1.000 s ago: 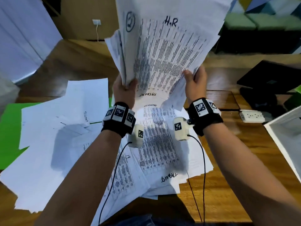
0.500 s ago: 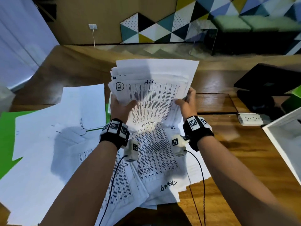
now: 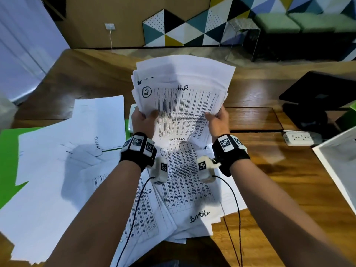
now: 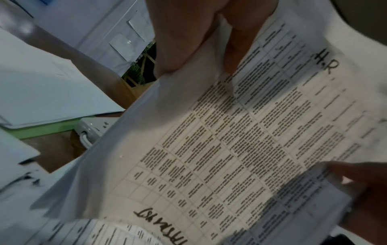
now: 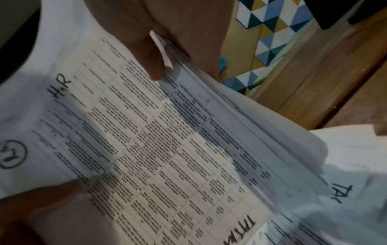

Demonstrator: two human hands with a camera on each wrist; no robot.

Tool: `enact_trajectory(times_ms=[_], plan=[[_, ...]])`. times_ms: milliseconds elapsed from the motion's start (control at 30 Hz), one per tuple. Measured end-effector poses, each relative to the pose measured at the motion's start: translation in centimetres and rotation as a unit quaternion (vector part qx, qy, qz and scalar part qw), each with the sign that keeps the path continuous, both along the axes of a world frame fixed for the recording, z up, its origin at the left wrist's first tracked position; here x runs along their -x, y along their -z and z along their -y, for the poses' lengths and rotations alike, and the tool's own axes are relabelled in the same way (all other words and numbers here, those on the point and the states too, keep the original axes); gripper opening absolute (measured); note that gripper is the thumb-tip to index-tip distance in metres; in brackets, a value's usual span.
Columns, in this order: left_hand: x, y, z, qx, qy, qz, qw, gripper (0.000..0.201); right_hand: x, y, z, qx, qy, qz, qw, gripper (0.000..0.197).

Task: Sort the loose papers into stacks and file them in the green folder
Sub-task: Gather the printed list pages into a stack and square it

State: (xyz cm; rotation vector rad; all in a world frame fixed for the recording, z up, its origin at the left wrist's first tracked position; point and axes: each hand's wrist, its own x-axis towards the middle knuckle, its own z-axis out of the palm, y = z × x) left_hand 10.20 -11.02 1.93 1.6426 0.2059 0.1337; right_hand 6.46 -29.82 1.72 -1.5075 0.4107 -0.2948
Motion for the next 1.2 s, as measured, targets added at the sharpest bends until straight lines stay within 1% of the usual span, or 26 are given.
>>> enact_trajectory(times_ms=[100,233,300,367,400,433,467,500,533,567,600,633,667,700,733,767,800,833,867,900,933,1033,1067,1167,1200], plan=[[1.1,-0.1,-0.7,0.005,-0.014,-0.001,1.0,0.036,0.8,-0.8,0.7,0.014,-0.021,0.021,0.999,0.046],[3.5,0.7,-1.6,0.005,-0.005,0.0,1.0,0.042,2.4,-1.1,1.4,0.023,-0.061,0.026,0.998,0.045],[4.6,1.3,-1.9,0.014,0.004,-0.002,1.0,0.051,3.2,-0.7,1.3,0.02,-0.066,0.015,0.998,0.048],[5.3,1.5,-2.2,0.042,0.02,-0.002,0.999,0.065,3.7,-0.5,1.3,0.025,-0.056,0.008,0.998,0.046],[5.5,1.4,-2.3,0.061,0.03,-0.002,0.998,0.072,3.8,-0.8,1.4,0.031,-0.045,0.023,0.998,0.048],[5.6,1.3,-2.4,0.073,0.04,-0.004,0.996,0.075,3.9,-1.4,1.5,0.04,-0.031,0.051,0.997,0.054],[5.7,1.2,-2.5,0.076,0.051,-0.012,0.996,0.074,3.8,-2.3,1.7,0.054,-0.021,0.089,0.994,0.062],[5.8,1.0,-2.5,0.076,0.063,-0.021,0.995,0.072,3.7,-3.8,1.6,0.087,-0.01,0.127,0.988,0.069],[5.7,1.0,-2.5,0.075,0.072,-0.037,0.994,0.069,3.5,-5.6,1.5,0.147,-0.004,0.163,0.976,0.074],[5.5,0.9,-2.5,0.076,0.078,-0.052,0.993,0.064,3.3,-7.7,1.2,0.23,-0.01,0.191,0.954,0.077],[5.4,0.9,-2.5,0.074,0.08,-0.065,0.992,0.059,3.0,-9.7,0.9,0.327,-0.035,0.207,0.922,0.08],[5.3,1.0,-2.5,0.071,0.08,-0.072,0.992,0.056,2.8,-11.6,0.3,0.43,-0.074,0.199,0.878,0.083],[5.1,1.0,-2.5,0.068,0.083,-0.074,0.991,0.054,2.5,-13.1,-0.4,0.534,-0.121,0.165,0.82,0.087],[5.0,1.1,-2.6,0.065,0.087,-0.073,0.991,0.052,2.1,-14.2,-1.2,0.626,-0.171,0.116,0.752,0.09],[5.0,1.2,-2.7,0.063,0.093,-0.071,0.991,0.05,1.8,-14.7,-2.1,0.693,-0.217,0.07,0.684,0.093],[5.0,1.3,-2.7,0.063,0.098,-0.07,0.991,0.052,1.5,-14.7,-2.9,0.73,-0.254,0.039,0.633,0.094],[5.0,1.4,-2.9,0.063,0.101,-0.068,0.991,0.058,1.3,-14.4,-3.6,0.746,-0.281,0.022,0.603,0.093],[5.0,1.5,-2.9,0.065,0.103,-0.064,0.99,0.067,1.2,-13.9,-3.9,0.751,-0.295,0.015,0.591,0.089],[5.0,1.6,-3.1,0.066,0.104,-0.058,0.991,0.072,1.2,-13.2,-4.1,0.75,-0.302,0.016,0.589,0.085],[5.0,1.7,-3.1,0.063,0.108,-0.055,0.991,0.072,1.2,-12.7,-4.1,0.749,-0.305,0.023,0.588,0.08],[4.9,1.9,-3.3,0.054,0.114,-0.052,0.991,0.069,1.3,-12.2,-4.1,0.75,-0.305,0.032,0.586,0.076],[4.8,2.3,-3.5,0.016,0.155,-0.04,0.987,0.05,1.6,-11.1,-4.1,0.76,-0.302,0.069,0.572,0.068],[4.8,2.3,-3.5,0.011,0.163,-0.03,0.986,0.047,1.6,-10.8,-4.1,0.762,-0.302,0.077,0.568,0.066],[4.2,2.8,-3.5,-0.023,0.177,-0.026,0.984,0.046,1.3,-10.5,-3.9,0.766,-0.304,0.064,0.563,0.057],[4.0,2.9,-3.4,-0.04,0.183,-0.029,0.982,0.04,1.2,-10.5,-4.0,0.769,-0.312,0.053,0.556,0.049]])
